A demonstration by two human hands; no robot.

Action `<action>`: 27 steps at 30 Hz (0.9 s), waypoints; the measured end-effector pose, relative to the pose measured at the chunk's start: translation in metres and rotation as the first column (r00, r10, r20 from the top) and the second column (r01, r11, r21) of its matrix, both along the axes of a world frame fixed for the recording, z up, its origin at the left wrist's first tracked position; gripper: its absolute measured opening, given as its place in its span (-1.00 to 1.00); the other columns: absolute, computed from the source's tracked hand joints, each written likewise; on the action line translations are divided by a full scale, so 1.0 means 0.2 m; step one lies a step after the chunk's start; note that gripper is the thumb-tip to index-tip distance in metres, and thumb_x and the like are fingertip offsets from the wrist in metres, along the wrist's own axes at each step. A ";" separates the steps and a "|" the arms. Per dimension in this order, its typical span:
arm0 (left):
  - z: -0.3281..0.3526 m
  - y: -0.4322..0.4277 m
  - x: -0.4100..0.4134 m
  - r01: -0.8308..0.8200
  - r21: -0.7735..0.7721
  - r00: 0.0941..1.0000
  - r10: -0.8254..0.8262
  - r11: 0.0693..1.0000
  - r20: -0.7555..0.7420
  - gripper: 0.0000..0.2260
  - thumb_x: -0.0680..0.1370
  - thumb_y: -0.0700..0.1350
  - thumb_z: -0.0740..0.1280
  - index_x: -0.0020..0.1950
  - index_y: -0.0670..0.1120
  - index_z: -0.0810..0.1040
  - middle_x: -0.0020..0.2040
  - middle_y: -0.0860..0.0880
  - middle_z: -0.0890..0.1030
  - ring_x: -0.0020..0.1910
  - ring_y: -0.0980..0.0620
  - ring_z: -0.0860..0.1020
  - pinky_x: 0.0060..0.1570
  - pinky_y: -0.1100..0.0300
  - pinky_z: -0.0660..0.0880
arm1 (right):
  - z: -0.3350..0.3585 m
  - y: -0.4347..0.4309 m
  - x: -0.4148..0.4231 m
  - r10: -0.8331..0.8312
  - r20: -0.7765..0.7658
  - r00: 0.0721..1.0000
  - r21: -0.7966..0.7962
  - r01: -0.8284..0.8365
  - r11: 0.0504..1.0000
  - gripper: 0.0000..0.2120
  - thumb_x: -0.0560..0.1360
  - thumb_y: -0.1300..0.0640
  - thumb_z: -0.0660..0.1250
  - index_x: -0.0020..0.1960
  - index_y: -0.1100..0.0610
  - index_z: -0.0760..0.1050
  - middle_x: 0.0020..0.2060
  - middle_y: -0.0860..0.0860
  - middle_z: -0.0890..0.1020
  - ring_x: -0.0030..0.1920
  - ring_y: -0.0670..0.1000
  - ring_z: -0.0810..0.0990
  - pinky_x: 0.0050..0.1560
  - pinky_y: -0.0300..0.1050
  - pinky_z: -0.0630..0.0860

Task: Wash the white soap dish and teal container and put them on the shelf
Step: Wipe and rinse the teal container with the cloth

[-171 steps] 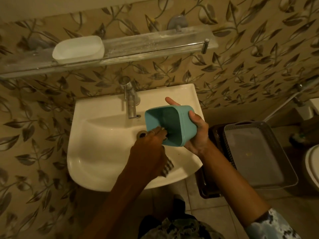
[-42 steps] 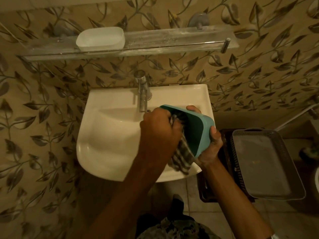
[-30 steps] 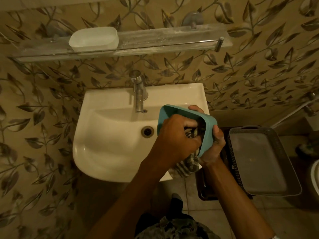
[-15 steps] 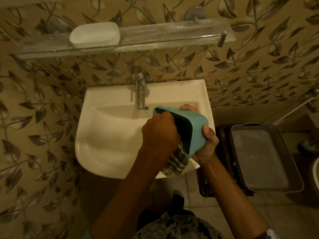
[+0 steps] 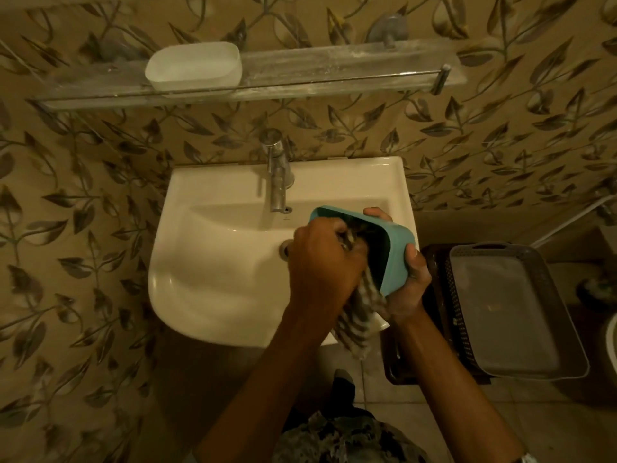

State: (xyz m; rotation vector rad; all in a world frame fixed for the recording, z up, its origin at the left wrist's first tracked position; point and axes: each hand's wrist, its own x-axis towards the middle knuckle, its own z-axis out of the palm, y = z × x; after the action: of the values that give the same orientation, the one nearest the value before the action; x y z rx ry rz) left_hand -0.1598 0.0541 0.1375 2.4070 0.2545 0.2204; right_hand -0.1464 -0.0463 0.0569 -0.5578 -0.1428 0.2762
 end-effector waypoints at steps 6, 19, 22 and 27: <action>-0.03 0.05 0.00 0.008 0.310 0.982 0.050 0.951 -0.181 -0.78 0.57 -0.04 0.27 0.09 -0.16 0.53 0.02 -0.10 0.62 -0.04 -0.06 0.60 -0.15 0.24 0.36 | 0.00 0.03 0.00 0.062 0.013 0.998 -0.127 -0.060 0.990 -0.38 0.33 -0.12 0.43 0.29 0.14 0.42 0.12 0.13 0.57 0.11 0.12 0.56 0.11 0.00 0.51; -0.03 0.10 -0.02 0.319 -0.522 0.763 -0.541 0.791 -0.352 -0.68 0.54 -0.21 0.30 0.29 -0.03 0.50 0.24 0.00 0.57 0.24 0.06 0.51 0.28 0.10 0.43 | -0.04 -0.02 0.01 0.090 0.043 0.995 -0.151 -0.082 0.985 -0.34 0.37 -0.15 0.39 0.33 0.20 0.34 0.10 0.17 0.55 0.08 0.12 0.56 0.08 -0.05 0.55; -0.05 0.13 -0.02 0.145 -0.753 0.813 -0.511 0.642 -0.279 -0.73 0.56 -0.22 0.26 0.24 -0.06 0.52 0.18 -0.06 0.61 0.17 -0.01 0.58 0.17 0.12 0.53 | -0.04 -0.03 0.02 0.097 0.033 0.995 -0.154 -0.091 0.984 -0.34 0.34 -0.17 0.42 0.31 0.16 0.37 0.07 0.15 0.56 0.04 0.11 0.57 0.05 -0.05 0.54; -0.07 0.17 -0.02 -0.082 -0.938 0.883 -0.412 0.337 -0.226 -0.56 0.45 -0.08 0.28 0.31 -0.18 0.46 0.13 -0.15 0.63 0.05 -0.05 0.63 -0.05 0.17 0.60 | -0.04 0.00 0.08 0.035 -0.043 0.998 -0.113 -0.040 0.993 -0.33 0.32 -0.16 0.44 0.29 0.17 0.38 0.09 0.20 0.52 0.07 0.15 0.54 0.04 0.01 0.53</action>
State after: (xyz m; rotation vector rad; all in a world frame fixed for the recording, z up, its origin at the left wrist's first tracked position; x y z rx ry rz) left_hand -0.1629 0.0889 0.1226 1.2136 0.2248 -0.4908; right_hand -0.1309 -0.0461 0.0496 -0.6622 -0.0983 0.3339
